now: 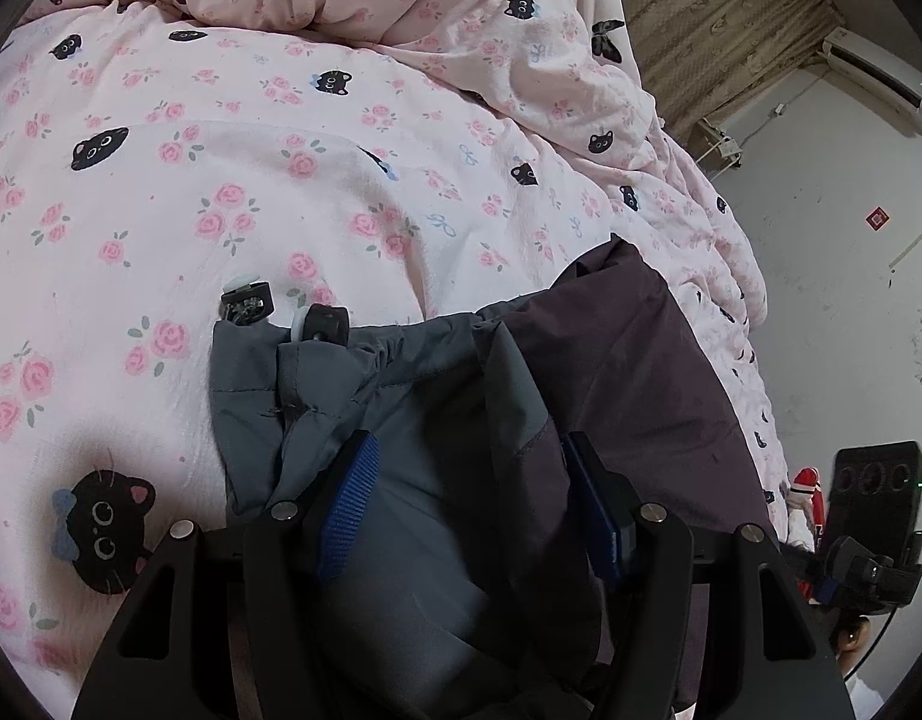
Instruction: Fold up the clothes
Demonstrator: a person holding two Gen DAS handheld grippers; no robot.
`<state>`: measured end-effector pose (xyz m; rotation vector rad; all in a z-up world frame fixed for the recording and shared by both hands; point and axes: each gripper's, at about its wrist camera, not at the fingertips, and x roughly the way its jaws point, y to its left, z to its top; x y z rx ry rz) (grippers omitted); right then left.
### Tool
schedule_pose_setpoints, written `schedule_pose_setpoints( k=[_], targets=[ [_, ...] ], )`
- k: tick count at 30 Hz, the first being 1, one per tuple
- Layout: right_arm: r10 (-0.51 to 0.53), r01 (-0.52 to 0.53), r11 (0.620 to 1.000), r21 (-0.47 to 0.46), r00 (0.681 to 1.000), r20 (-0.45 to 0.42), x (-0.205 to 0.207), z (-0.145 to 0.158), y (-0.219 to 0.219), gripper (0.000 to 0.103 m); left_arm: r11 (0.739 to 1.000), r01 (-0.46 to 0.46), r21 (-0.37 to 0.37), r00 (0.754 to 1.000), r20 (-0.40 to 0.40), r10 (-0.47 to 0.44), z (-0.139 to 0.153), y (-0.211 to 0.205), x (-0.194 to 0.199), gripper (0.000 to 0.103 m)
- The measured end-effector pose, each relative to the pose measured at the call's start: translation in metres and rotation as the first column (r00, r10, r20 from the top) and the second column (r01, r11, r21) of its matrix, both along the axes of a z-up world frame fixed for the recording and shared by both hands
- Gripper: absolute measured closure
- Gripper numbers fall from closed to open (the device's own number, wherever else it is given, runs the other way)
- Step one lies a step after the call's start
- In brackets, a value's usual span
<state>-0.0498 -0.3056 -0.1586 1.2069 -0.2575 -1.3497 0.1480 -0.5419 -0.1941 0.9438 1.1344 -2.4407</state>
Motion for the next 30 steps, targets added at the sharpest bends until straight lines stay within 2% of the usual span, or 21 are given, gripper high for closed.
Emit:
schedule_pose_setpoints(
  k=[4,8,10,14,16,22,24,30],
  targets=[
    [0.029,-0.028,1.000,-0.004,0.991,0.131,0.003,-0.019,-0.013,0.022,1.000,0.001,0.008,1.000,-0.008,-0.001,-0.001,-0.001,0.001,0.044],
    [0.018,-0.022,0.999,0.023,0.986,0.165,0.008,-0.032,-0.029,0.023,1.000,0.003,0.013,1.000,-0.017,-0.003,-0.002,-0.002,0.002,0.044],
    [0.018,-0.024,0.999,0.037,0.988,0.157,0.010,-0.033,-0.035,0.025,1.000,0.003,0.019,1.000,-0.021,-0.003,-0.003,-0.004,0.003,0.044],
    [0.021,-0.029,0.998,0.062,0.991,0.131,0.011,-0.037,-0.039,0.046,1.000,0.004,0.026,1.000,-0.031,-0.003,-0.003,-0.006,0.005,0.044],
    [0.021,-0.028,0.997,0.065,0.993,0.115,0.011,-0.039,-0.038,0.052,1.000,0.006,0.021,0.999,-0.038,-0.006,0.001,-0.005,0.007,0.044],
    [0.002,-0.001,1.000,-0.006,0.991,0.137,0.008,-0.051,-0.026,0.055,0.998,-0.070,-0.007,0.996,-0.055,0.069,0.030,0.006,0.039,0.042],
    [0.004,0.000,1.000,-0.030,0.990,0.144,0.007,-0.055,-0.023,0.056,0.997,-0.072,0.007,0.997,-0.036,0.072,0.029,0.010,0.042,0.034],
    [0.014,-0.007,0.999,-0.049,0.989,0.146,0.005,-0.056,-0.025,0.056,0.996,-0.080,0.047,0.997,0.023,0.079,0.027,0.022,0.053,0.034]
  ],
)
